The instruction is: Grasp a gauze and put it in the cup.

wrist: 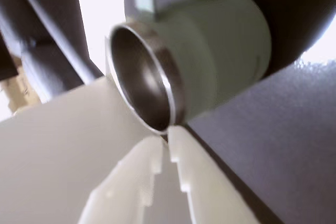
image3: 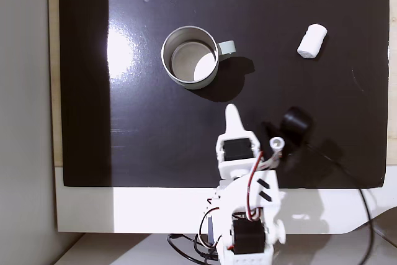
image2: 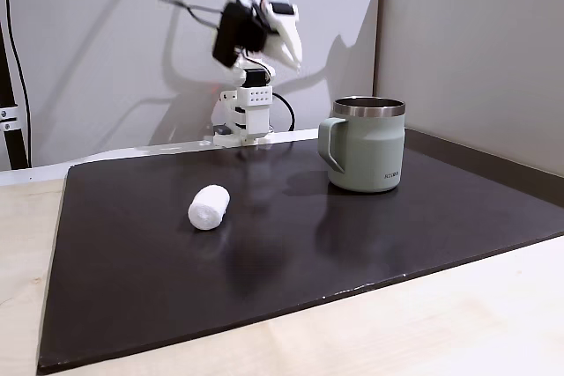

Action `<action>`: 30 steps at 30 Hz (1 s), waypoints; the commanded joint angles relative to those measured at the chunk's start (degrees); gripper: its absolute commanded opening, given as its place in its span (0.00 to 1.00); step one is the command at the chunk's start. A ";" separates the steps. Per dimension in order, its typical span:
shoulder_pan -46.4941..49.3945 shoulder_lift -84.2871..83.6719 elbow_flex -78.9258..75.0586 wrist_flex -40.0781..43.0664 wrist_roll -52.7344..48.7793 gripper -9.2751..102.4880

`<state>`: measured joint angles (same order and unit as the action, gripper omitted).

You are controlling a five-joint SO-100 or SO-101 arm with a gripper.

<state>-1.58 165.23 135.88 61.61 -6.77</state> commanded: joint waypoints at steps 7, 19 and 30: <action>9.58 -19.25 -30.15 8.70 -18.81 0.14; 21.71 -48.96 -61.17 20.48 -50.89 0.31; 29.09 -85.34 -106.17 37.53 -68.38 0.36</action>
<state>26.10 84.11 39.11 98.26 -72.33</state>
